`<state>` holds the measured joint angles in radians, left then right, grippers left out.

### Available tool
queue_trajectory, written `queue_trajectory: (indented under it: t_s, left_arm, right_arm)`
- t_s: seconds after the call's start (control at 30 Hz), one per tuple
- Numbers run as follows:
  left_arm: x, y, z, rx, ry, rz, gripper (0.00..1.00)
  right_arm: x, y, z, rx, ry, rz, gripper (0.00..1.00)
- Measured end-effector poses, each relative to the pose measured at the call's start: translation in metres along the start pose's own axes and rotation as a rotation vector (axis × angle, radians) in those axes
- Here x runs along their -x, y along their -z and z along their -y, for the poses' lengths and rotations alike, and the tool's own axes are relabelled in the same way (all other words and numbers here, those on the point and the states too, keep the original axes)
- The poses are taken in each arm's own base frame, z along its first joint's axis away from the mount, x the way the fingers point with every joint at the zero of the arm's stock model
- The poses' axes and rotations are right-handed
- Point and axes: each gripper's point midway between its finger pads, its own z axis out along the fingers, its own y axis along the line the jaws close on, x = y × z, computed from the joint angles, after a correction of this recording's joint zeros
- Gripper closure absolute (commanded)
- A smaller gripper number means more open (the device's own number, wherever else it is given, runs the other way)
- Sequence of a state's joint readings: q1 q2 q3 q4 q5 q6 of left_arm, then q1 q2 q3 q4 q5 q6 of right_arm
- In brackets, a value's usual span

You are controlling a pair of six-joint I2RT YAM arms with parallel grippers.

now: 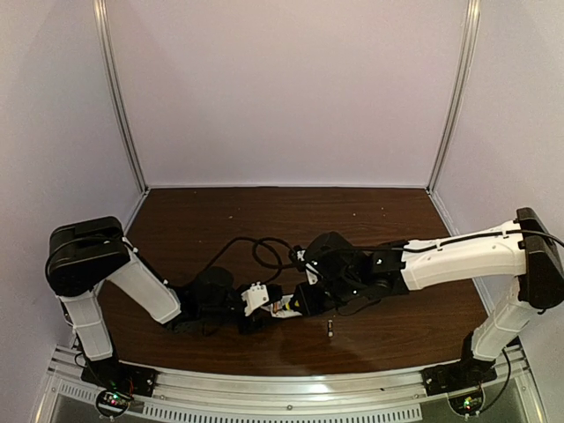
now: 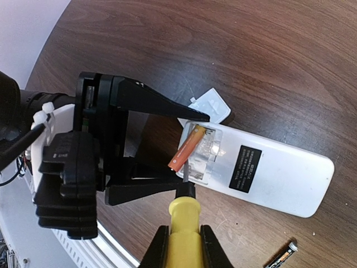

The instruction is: Unload the batteries from the remote control

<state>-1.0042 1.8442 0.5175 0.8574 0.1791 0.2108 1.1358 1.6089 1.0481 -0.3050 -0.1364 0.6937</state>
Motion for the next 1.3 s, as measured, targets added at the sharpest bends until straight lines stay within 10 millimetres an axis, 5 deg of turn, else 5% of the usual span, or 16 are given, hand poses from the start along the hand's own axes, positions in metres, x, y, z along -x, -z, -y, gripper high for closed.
queue_trajectory:
  t_s: [0.47,0.83,1.3]
  left_arm:
    - [0.005,0.0,-0.002,0.007,-0.004,0.02,1.0]
    - [-0.003,0.0,-0.002,0.01,0.003,-0.013,1.0]
    - [0.008,0.0,-0.006,0.025,-0.006,0.033,1.0]
  right_arm:
    - [0.014,0.007,-0.004,-0.073,0.026,0.042,1.0]
    - [0.018,-0.009,-0.002,-0.128,0.038,0.034,1.0]
    - [0.026,0.003,0.0,-0.202,0.062,0.05,1.0]
